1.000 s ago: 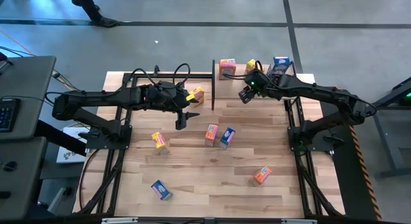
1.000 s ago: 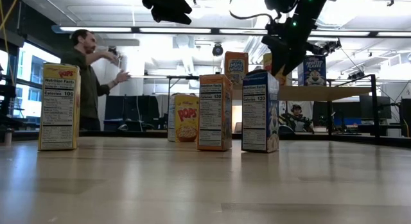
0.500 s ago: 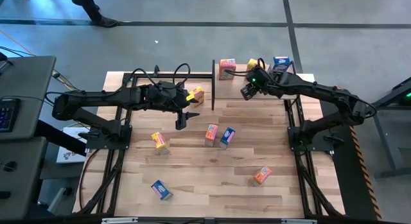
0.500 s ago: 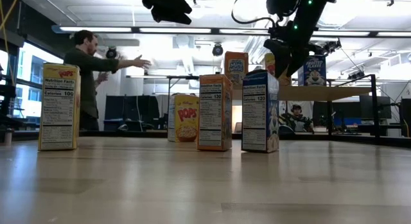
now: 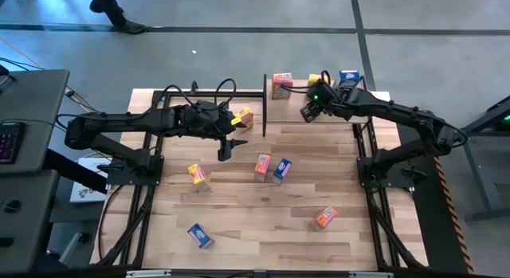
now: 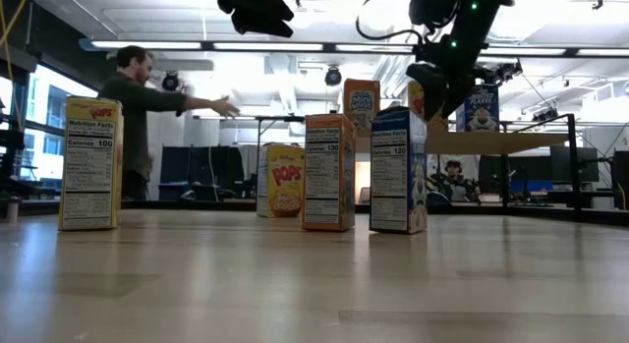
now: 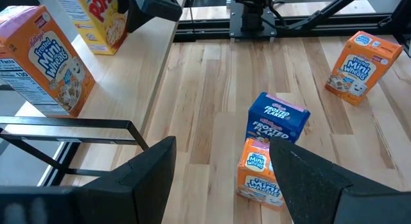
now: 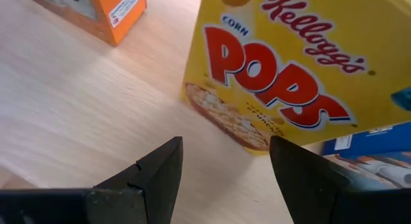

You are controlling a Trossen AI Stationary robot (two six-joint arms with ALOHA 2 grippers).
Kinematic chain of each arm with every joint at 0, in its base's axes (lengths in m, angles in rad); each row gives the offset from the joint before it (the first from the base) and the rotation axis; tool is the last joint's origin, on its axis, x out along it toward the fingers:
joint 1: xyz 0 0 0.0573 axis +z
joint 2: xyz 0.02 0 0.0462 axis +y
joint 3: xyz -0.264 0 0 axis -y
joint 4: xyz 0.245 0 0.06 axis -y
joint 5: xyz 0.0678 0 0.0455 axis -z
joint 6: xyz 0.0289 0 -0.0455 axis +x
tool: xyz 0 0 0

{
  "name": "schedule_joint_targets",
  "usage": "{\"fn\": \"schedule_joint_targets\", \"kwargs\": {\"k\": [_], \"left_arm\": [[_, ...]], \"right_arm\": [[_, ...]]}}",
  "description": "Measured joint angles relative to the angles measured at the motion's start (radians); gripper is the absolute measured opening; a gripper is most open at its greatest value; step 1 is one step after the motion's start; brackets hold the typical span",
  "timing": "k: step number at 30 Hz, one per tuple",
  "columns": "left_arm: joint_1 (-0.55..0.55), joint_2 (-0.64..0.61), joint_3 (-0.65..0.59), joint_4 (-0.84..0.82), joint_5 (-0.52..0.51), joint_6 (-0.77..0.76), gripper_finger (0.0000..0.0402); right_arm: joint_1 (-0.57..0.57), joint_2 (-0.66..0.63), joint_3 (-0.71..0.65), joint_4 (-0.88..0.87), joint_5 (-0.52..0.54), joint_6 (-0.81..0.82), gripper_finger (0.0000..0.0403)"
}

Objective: Stack cereal on shelf
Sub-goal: Put the bottom yellow cereal box on the shelf, then put the top blue cereal box on the shelf aligned with the other blue cereal box

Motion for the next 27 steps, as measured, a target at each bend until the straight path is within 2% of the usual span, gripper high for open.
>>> {"fn": "schedule_joint_targets", "kwargs": {"k": [19,27], "left_arm": [[0.000,0.000,0.000,0.000,0.000,0.000,0.0241],[0.000,0.000,0.000,0.000,0.000,-0.002,0.0241]], "right_arm": [[-0.011,0.000,0.000,0.014,-0.014,-0.044,0.0226],[0.041,0.000,0.000,0.005,-0.019,-0.044,0.0226]]}}
